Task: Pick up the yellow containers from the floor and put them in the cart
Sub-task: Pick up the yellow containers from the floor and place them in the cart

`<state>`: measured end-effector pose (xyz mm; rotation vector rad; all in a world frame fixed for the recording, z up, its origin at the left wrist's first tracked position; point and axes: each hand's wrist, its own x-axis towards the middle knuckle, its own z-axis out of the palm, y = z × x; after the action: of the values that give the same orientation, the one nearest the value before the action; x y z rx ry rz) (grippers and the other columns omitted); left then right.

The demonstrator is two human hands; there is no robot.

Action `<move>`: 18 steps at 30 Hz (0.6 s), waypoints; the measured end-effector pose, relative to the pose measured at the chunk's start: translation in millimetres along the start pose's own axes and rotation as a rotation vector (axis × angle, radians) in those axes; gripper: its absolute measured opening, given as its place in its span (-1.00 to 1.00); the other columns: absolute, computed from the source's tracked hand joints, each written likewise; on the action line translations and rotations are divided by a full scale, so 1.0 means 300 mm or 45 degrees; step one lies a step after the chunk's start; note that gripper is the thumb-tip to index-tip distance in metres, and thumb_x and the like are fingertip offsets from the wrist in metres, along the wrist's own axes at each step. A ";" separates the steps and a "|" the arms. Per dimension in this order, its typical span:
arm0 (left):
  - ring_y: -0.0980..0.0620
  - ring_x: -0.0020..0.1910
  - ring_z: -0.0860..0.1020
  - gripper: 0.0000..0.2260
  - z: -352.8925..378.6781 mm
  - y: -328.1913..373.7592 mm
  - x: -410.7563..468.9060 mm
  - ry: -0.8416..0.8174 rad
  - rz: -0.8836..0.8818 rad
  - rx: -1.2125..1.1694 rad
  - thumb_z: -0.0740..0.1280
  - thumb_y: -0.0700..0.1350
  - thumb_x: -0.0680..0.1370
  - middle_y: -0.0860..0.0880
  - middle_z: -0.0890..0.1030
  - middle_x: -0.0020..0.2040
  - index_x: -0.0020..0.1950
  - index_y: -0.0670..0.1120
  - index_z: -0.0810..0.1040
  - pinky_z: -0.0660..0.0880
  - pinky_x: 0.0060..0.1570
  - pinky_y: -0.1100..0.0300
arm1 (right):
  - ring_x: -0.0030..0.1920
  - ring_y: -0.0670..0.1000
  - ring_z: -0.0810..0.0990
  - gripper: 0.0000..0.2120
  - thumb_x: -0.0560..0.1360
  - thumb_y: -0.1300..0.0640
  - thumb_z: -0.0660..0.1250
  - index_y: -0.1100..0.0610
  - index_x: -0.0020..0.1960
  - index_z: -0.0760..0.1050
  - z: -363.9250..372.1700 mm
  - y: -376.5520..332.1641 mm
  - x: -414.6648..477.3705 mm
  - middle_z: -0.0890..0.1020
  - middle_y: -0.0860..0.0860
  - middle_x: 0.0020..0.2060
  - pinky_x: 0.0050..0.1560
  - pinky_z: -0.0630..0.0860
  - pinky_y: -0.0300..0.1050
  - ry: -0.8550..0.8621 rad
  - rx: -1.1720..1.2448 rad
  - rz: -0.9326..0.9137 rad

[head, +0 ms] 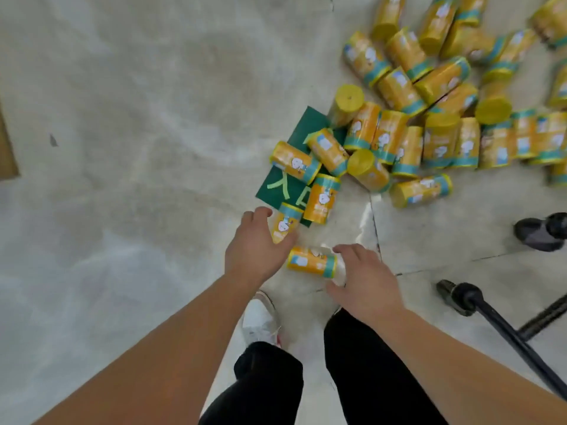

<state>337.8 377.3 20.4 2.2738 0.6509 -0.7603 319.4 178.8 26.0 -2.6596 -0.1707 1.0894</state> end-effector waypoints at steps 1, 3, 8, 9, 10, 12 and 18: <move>-0.03 0.24 0.46 -0.43 0.078 -0.034 0.063 -0.015 -0.022 0.009 0.36 0.20 0.48 -0.03 0.39 0.28 0.38 -0.01 0.32 0.45 0.06 0.05 | 0.28 0.06 0.42 -0.40 0.43 -0.09 0.35 -0.03 0.43 0.31 0.086 0.032 0.064 0.45 -0.05 0.28 0.19 0.37 -0.08 -0.033 -0.047 -0.030; -0.09 0.25 0.45 -0.37 0.218 -0.092 0.177 -0.028 -0.078 0.021 0.37 0.19 0.47 -0.06 0.36 0.31 0.43 -0.03 0.26 0.42 0.04 0.03 | 0.33 0.09 0.39 -0.36 0.44 -0.08 0.34 0.00 0.47 0.26 0.245 0.087 0.188 0.41 -0.01 0.34 0.30 0.31 -0.04 -0.123 -0.152 -0.117; -0.17 0.27 0.43 -0.21 0.469 -0.187 0.386 -0.094 -0.185 0.051 0.44 0.14 0.39 -0.11 0.35 0.31 0.49 -0.04 0.13 0.44 0.10 -0.07 | 0.41 0.18 0.30 -0.21 0.42 -0.06 0.39 0.02 0.53 0.10 0.507 0.162 0.411 0.29 0.07 0.45 0.46 0.17 0.14 -0.215 -0.304 -0.174; -0.18 0.24 0.45 -0.21 0.499 -0.194 0.409 -0.104 -0.195 0.073 0.45 0.12 0.37 -0.11 0.37 0.29 0.48 -0.02 0.15 0.46 0.08 -0.08 | 0.39 0.18 0.32 -0.20 0.41 -0.06 0.40 0.01 0.54 0.10 0.532 0.171 0.434 0.32 0.07 0.43 0.45 0.17 0.17 -0.227 -0.314 -0.152; -0.18 0.21 0.46 -0.23 0.521 -0.200 0.425 -0.094 -0.202 0.108 0.45 0.10 0.36 -0.10 0.38 0.26 0.46 -0.02 0.17 0.48 0.05 -0.08 | 0.37 0.18 0.35 -0.20 0.41 -0.06 0.40 0.01 0.53 0.10 0.547 0.176 0.451 0.35 0.06 0.40 0.43 0.20 0.18 -0.252 -0.321 -0.143; -0.19 0.15 0.48 -0.28 0.548 -0.208 0.448 -0.039 -0.220 0.151 0.46 0.05 0.36 -0.10 0.41 0.22 0.42 -0.03 0.20 0.48 -0.05 -0.06 | 0.31 0.19 0.39 -0.29 0.45 -0.02 0.37 0.01 0.51 0.12 0.567 0.175 0.463 0.39 0.06 0.34 0.33 0.31 0.14 -0.334 -0.326 -0.155; -0.18 0.10 0.53 -0.44 0.491 -0.205 0.442 -0.015 -0.264 0.041 0.45 -0.05 0.40 -0.11 0.48 0.17 0.31 -0.04 0.29 0.49 -0.05 -0.03 | 0.23 0.15 0.42 -0.37 0.50 -0.02 0.33 -0.01 0.47 0.12 0.519 0.164 0.405 0.39 0.04 0.27 0.09 0.48 0.02 -0.329 -0.113 0.031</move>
<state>343.4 347.0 -184.9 2.2526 0.8845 -0.8868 297.1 187.0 -176.0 -2.5928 -0.2416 1.4641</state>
